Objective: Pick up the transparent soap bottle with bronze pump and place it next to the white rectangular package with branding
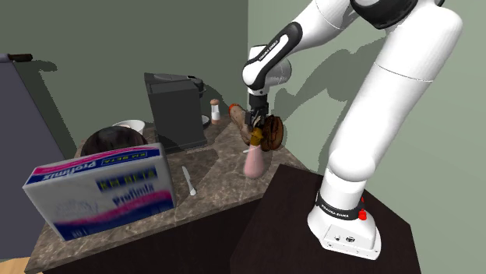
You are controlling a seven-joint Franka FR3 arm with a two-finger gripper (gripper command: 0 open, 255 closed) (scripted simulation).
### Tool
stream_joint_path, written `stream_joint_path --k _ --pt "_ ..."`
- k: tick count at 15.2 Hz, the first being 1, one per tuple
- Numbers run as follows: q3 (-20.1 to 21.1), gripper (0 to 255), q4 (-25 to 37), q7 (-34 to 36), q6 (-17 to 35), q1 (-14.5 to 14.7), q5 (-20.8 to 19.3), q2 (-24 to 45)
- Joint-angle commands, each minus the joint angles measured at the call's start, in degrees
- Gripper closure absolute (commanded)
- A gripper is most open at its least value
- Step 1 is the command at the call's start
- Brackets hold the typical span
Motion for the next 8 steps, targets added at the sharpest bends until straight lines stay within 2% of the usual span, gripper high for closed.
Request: stream_joint_path --k 1,4,8 --pt "-0.4 0 -0.6 -0.6 1.9 0.1 0.6 1.3" --pt "-0.7 0 -1.3 -1.4 4.2 0.4 1.6 3.1" --pt "-0.7 0 -1.3 -1.4 4.2 0.4 1.6 3.1"
